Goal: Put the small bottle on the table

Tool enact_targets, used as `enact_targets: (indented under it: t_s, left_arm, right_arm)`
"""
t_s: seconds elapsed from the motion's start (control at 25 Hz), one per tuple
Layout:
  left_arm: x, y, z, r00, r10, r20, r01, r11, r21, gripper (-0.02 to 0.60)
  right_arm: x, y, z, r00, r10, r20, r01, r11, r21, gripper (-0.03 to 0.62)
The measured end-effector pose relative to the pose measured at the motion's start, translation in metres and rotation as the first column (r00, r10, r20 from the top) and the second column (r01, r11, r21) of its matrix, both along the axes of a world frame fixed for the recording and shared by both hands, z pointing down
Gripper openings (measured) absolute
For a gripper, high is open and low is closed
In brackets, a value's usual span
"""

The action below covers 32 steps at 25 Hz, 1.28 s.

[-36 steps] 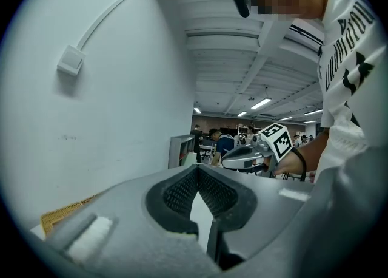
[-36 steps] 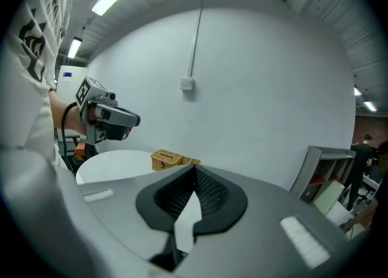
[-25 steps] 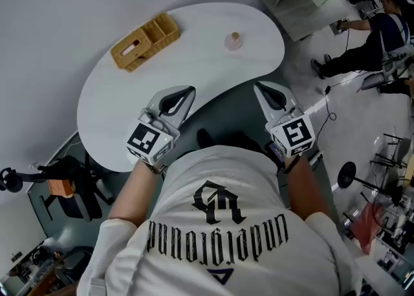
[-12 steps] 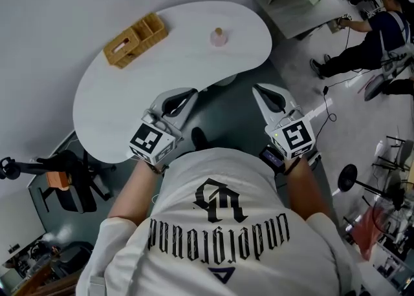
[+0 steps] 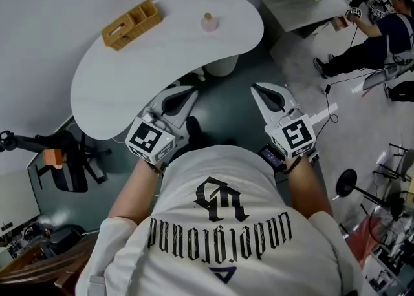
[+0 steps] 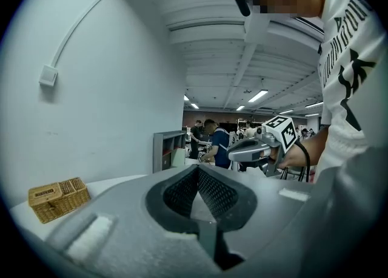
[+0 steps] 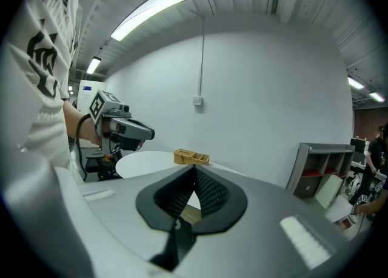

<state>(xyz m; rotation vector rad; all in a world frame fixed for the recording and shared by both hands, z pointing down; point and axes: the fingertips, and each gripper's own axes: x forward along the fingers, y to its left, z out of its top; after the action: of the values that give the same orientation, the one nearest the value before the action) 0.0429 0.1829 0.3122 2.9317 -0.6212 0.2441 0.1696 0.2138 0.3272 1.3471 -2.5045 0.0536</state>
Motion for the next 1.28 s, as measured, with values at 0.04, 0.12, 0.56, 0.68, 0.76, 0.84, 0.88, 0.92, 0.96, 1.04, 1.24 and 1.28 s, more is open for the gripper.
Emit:
enact_targets:
  t_s: [0.04, 0.12, 0.56, 0.68, 0.76, 0.84, 0.88, 0.92, 0.96, 1.04, 1.24, 1.28]
  left_arm:
    - [0.004, 0.01, 0.0, 1.0, -0.006, 0.004, 0.006, 1.0, 0.001, 0.008]
    - [0.01, 0.029, 0.0, 1.0, -0.017, 0.009, 0.017, 1.0, 0.003, 0.008]
    - [-0.002, 0.095, -0.003, 0.999, -0.041, 0.025, 0.041, 0.999, 0.0, 0.008]
    - [-0.009, 0.107, 0.001, 1.0, -0.025, 0.018, 0.025, 1.0, -0.007, 0.008]
    - [-0.016, 0.117, -0.001, 1.0, -0.014, 0.013, 0.014, 1.0, -0.003, 0.008]
    - [-0.029, 0.127, -0.006, 1.0, -0.006, 0.01, 0.006, 1.0, 0.003, 0.008]
    - [-0.037, 0.132, -0.007, 1.0, -0.004, 0.008, 0.004, 1.0, 0.005, 0.008]
    - [-0.047, 0.138, -0.009, 1.0, -0.003, 0.005, 0.003, 1.0, 0.006, 0.008]
    - [-0.059, 0.143, -0.009, 1.0, -0.002, 0.002, 0.002, 1.0, 0.007, 0.008]
    - [-0.085, 0.153, -0.009, 1.0, -0.002, -0.004, 0.002, 1.0, 0.007, 0.008]
    - [-0.152, 0.18, -0.011, 1.0, 0.001, -0.005, -0.001, 1.0, 0.004, 0.008]
    - [-0.163, 0.186, -0.011, 1.0, 0.001, -0.007, -0.001, 1.0, 0.003, 0.008]
  right_arm:
    - [0.004, 0.009, 0.0, 1.0, -0.008, 0.005, 0.008, 1.0, -0.002, 0.003]
    - [0.01, 0.025, 0.003, 1.0, -0.022, 0.012, 0.022, 1.0, -0.011, 0.003]
    - [-0.008, 0.087, 0.008, 0.997, -0.068, 0.024, 0.069, 0.997, -0.026, 0.003]
    - [-0.016, 0.101, 0.008, 0.998, -0.057, 0.024, 0.058, 0.998, -0.026, 0.003]
    - [-0.025, 0.112, 0.006, 0.998, -0.054, 0.022, 0.054, 0.998, -0.025, 0.003]
    - [-0.039, 0.123, 0.003, 0.998, -0.052, 0.017, 0.052, 0.998, -0.02, 0.003]
    - [-0.047, 0.129, 0.002, 0.999, -0.052, 0.014, 0.052, 0.998, -0.018, 0.003]
    - [-0.057, 0.134, 0.001, 0.999, -0.051, 0.011, 0.051, 0.999, -0.014, 0.003]
    - [-0.067, 0.139, 0.0, 0.999, -0.048, 0.01, 0.048, 0.999, -0.015, 0.003]
    - [-0.089, 0.149, -0.002, 0.999, -0.035, 0.013, 0.035, 0.999, -0.023, 0.003]
    - [-0.152, 0.179, -0.005, 1.0, -0.026, 0.014, 0.026, 0.999, -0.023, 0.003]
    - [-0.163, 0.185, -0.003, 1.0, -0.023, 0.018, 0.024, 0.999, -0.027, 0.003]
